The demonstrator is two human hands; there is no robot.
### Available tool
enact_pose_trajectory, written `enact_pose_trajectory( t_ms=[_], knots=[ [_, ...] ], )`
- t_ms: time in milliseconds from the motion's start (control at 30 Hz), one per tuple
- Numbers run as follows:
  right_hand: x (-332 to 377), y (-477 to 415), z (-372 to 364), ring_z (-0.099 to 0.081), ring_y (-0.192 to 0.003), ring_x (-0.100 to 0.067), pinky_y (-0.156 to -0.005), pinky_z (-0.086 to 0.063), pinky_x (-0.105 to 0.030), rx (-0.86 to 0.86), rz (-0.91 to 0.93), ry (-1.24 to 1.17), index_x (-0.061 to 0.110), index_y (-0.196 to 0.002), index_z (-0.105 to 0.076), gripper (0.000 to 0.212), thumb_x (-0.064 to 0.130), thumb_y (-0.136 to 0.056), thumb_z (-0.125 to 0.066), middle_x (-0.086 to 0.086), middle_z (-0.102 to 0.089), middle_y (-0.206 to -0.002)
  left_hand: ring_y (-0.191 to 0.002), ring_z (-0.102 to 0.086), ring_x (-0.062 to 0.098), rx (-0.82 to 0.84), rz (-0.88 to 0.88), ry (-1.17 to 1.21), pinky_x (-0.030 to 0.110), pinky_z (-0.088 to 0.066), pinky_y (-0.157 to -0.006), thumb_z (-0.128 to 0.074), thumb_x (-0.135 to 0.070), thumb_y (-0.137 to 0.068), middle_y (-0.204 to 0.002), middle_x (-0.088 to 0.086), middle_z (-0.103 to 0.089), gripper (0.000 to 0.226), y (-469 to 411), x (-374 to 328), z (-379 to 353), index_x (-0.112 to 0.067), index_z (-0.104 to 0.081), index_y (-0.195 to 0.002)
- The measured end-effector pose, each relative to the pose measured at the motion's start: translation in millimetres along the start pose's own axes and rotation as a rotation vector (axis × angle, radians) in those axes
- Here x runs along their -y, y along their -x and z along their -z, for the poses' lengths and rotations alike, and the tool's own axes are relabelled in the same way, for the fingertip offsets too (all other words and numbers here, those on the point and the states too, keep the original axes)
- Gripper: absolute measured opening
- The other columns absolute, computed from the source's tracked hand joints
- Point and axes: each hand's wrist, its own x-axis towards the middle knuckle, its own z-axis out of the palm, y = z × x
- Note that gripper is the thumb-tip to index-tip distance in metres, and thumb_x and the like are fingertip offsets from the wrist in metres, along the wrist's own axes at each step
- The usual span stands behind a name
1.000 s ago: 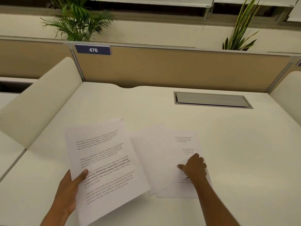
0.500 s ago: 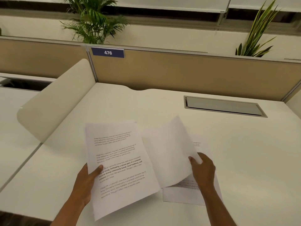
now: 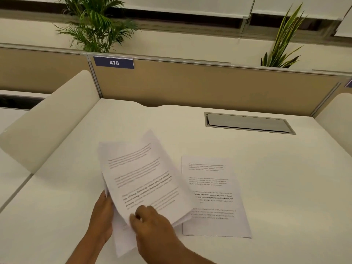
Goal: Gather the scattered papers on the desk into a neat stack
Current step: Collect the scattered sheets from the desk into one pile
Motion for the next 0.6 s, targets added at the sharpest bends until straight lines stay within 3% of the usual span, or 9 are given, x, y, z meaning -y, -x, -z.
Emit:
enact_pose_trajectory(
  t_ms=[100,167,233,300,333,400,467,533,600],
  knots=[
    [4.4,0.5,-7.9,-0.058,-0.079,-0.02,-0.048,-0.046,-0.029,0.164,0.058,-0.022,0.009,-0.104,-0.066,0.034,0.01,-0.071,-0.064,-0.005,-0.06,-0.092,-0.071,-0.076,0.026,-0.041,0.094,-0.004,0.029,-0.056,-0.049,-0.033,-0.08,-0.081,-0.074,0.002,-0.079,0.062,3.8,1.0,-4.4,-0.034,-0.074,-0.076],
    [5.1,-2.1,-12.0,-0.049,-0.093,-0.036,-0.057,-0.045,-0.039,0.275,0.049,-0.153,-0.005,-0.117,-0.052,0.04,-0.002,-0.077,-0.055,-0.019,-0.049,-0.108,-0.069,-0.077,0.025,-0.027,0.117,0.015,0.032,-0.058,-0.054,-0.027,-0.091,-0.066,-0.076,0.003,-0.08,0.075,5.3,3.4,-3.4,-0.034,-0.074,-0.083],
    [3.3,-2.3,-13.9,-0.045,-0.101,-0.037,-0.065,-0.047,-0.045,0.296,0.025,-0.228,-0.004,-0.121,-0.048,0.044,0.002,-0.079,-0.058,-0.019,-0.045,-0.114,-0.084,-0.076,0.03,0.012,0.093,0.085,0.039,-0.061,-0.066,-0.046,-0.072,-0.078,-0.099,0.008,-0.078,0.054,6.2,5.4,-1.4,-0.03,-0.069,-0.103],
    [0.4,-0.7,-14.9,-0.044,-0.107,-0.035,-0.078,-0.048,-0.046,0.326,-0.007,-0.29,0.005,-0.128,-0.046,0.057,0.024,-0.08,-0.069,-0.016,-0.046,-0.121,-0.094,-0.073,0.033,0.043,0.051,0.1,0.041,-0.061,-0.069,-0.062,-0.033,-0.09,-0.116,0.011,-0.072,0.026,4.6,10.0,2.5,-0.025,-0.063,-0.114],
    [-2.0,0.9,-13.6,-0.044,-0.111,-0.032,-0.086,-0.045,-0.045,0.329,-0.025,-0.334,0.012,-0.133,-0.043,0.067,0.039,-0.078,-0.071,-0.013,-0.048,-0.125,-0.097,-0.071,0.036,0.052,0.044,0.095,0.043,-0.06,-0.072,-0.063,-0.018,-0.091,-0.118,0.014,-0.07,0.026,3.6,13.1,4.8,-0.022,-0.061,-0.116],
    [-11.0,5.0,-4.6,-0.045,-0.115,-0.019,-0.096,-0.039,-0.036,0.244,-0.205,-0.476,0.03,-0.136,-0.038,0.083,0.069,-0.069,-0.063,0.004,-0.051,-0.128,-0.1,-0.068,0.042,0.048,0.046,0.09,0.048,-0.059,-0.075,-0.061,-0.007,-0.091,-0.119,0.017,-0.069,0.029,0.4,16.5,9.6,-0.017,-0.059,-0.119],
    [-36.6,12.6,4.2,-0.05,-0.107,-0.008,-0.095,-0.043,-0.027,-0.032,-0.507,-0.567,0.034,-0.13,-0.045,0.085,0.084,-0.062,-0.055,0.014,-0.056,-0.117,-0.102,-0.067,0.042,0.043,0.035,0.095,0.048,-0.061,-0.072,-0.06,-0.007,-0.092,-0.119,0.017,-0.068,0.033,-4.2,15.9,17.9,-0.015,-0.058,-0.124],
    [-81.8,28.3,11.4,-0.055,-0.105,-0.014,-0.092,-0.048,-0.035,-0.245,-0.804,-0.441,0.023,-0.125,-0.053,0.074,0.073,-0.07,-0.059,0.005,-0.059,-0.114,-0.104,-0.066,0.042,0.026,0.027,0.104,0.049,-0.06,-0.073,-0.06,-0.009,-0.092,-0.121,0.015,-0.068,0.035,-8.4,15.9,30.0,-0.018,-0.058,-0.127],
    [-134.7,52.5,16.6,-0.052,-0.113,-0.026,-0.094,-0.046,-0.04,-0.133,-1.12,-0.137,0.014,-0.129,-0.048,0.068,0.059,-0.079,-0.06,-0.008,-0.054,-0.122,-0.103,-0.066,0.04,0.01,0.029,0.115,0.047,-0.06,-0.072,-0.06,-0.01,-0.092,-0.119,0.012,-0.069,0.031,-10.4,17.0,41.7,-0.023,-0.062,-0.121]
  ],
)
